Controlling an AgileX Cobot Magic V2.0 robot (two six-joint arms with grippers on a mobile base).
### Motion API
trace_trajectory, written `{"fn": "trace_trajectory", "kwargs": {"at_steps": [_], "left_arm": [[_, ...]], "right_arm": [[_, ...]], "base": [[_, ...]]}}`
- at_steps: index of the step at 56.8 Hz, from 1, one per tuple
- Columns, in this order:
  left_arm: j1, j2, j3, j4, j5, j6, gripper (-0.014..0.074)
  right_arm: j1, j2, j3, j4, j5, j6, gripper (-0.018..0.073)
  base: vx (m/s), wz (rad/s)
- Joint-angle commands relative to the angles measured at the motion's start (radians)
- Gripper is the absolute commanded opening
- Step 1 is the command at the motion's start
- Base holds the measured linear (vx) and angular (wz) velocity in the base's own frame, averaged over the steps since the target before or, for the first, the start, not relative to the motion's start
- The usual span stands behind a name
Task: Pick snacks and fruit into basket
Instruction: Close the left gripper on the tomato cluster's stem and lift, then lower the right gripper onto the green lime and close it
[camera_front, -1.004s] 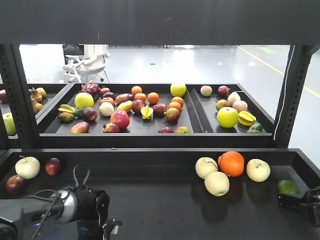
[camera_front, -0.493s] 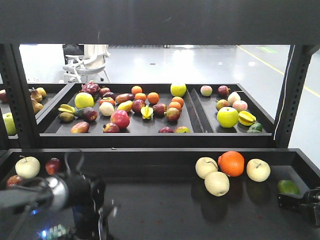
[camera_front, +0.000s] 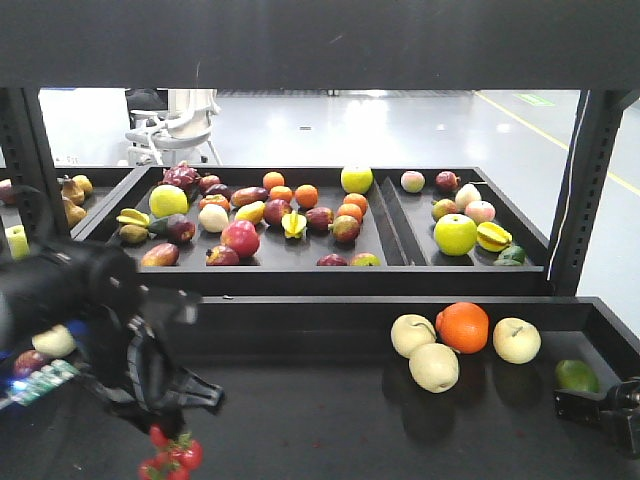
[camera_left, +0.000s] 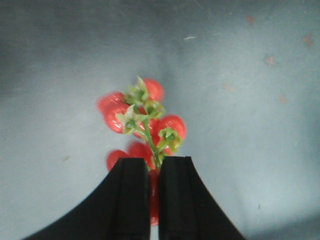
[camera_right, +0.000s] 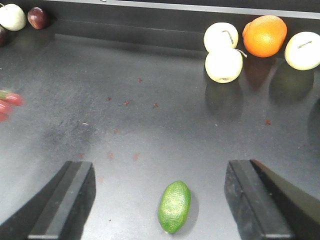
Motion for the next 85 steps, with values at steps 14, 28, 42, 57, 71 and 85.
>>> {"fn": "trace_trajectory", "kwargs": {"at_steps": [14, 28, 42, 57, 71, 85], "left_arm": [[0.117, -0.239, -0.020, -0.003, -0.033, -0.023, -0.0006], [0.137, -0.414, 0.151, -0.007, -0.176, -0.053, -0.0006], [0.137, -0.576, 0.330, -0.004, -0.208, -0.072, -0.0006], [0.137, -0.665, 0.340, -0.003, -0.197, -0.071, -0.0006], [0.137, -0.677, 0.340, -0.001, -0.179, -0.067, -0.0006], [0.137, -0.677, 0.340, -0.002, -0.177, -0.043, -0.0006]], "right_arm": [[-0.002, 0.109, -0.038, -0.038, 0.079, 0.077, 0.0586], [0.005, 0.242, -0.070, -0.051, 0.086, 0.100, 0.0586], [0.230, 0.412, -0.176, -0.349, 0.009, 0.375, 0.0586], [0.385, 0.670, -0.303, -0.647, 0.076, 0.745, 0.0586], [0.395, 0.836, -0.339, -0.651, 0.078, 0.834, 0.0586], [0.395, 0.943, -0.339, -0.656, 0.017, 0.831, 0.0586]], "base": [[0.00, 0.00], [0.00, 0.00], [0.00, 0.00], [0.00, 0.00], [0.00, 0.00], [0.00, 0.00]]}}
